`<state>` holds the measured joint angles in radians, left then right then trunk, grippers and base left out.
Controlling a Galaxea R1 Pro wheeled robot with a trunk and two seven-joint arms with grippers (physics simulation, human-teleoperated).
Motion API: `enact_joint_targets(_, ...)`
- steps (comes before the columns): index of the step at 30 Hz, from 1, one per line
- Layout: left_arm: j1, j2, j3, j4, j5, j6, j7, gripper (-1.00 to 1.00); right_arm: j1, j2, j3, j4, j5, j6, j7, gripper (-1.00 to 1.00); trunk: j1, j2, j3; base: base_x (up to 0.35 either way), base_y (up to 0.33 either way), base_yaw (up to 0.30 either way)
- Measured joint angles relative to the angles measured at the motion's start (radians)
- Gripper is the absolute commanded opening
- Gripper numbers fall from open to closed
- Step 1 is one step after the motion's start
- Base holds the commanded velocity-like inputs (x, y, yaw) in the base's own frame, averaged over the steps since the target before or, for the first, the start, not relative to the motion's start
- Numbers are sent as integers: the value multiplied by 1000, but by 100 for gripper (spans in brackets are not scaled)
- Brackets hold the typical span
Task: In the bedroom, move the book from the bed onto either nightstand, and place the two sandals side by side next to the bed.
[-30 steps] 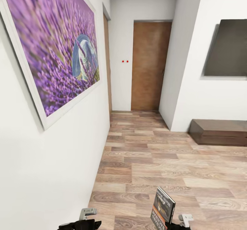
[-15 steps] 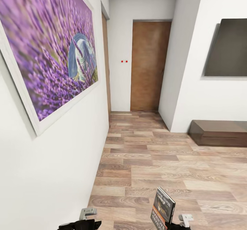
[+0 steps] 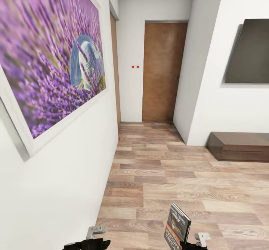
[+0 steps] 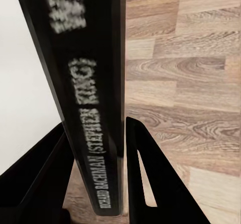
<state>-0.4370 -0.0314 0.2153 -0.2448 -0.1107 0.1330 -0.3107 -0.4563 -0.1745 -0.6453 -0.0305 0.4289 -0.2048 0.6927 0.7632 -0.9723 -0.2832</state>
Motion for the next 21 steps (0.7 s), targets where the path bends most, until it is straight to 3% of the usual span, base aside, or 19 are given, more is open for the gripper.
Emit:
enact_joint_targets(5,0,0,0,0,0,0,0,100,0,0,0,0,0,0,0,-100,0,0,0,292,0,0)
enact_joint_targets(13,0,0,0,1,0,0,0,100,0,0,0,1,0,0,1,-100,0,0,0,43,0,-10)
enact_joint_targets(21,0,0,0,0,0,0,0,100,0,0,-1,1,1,0,1,-100,0,0,0,2,0,-219)
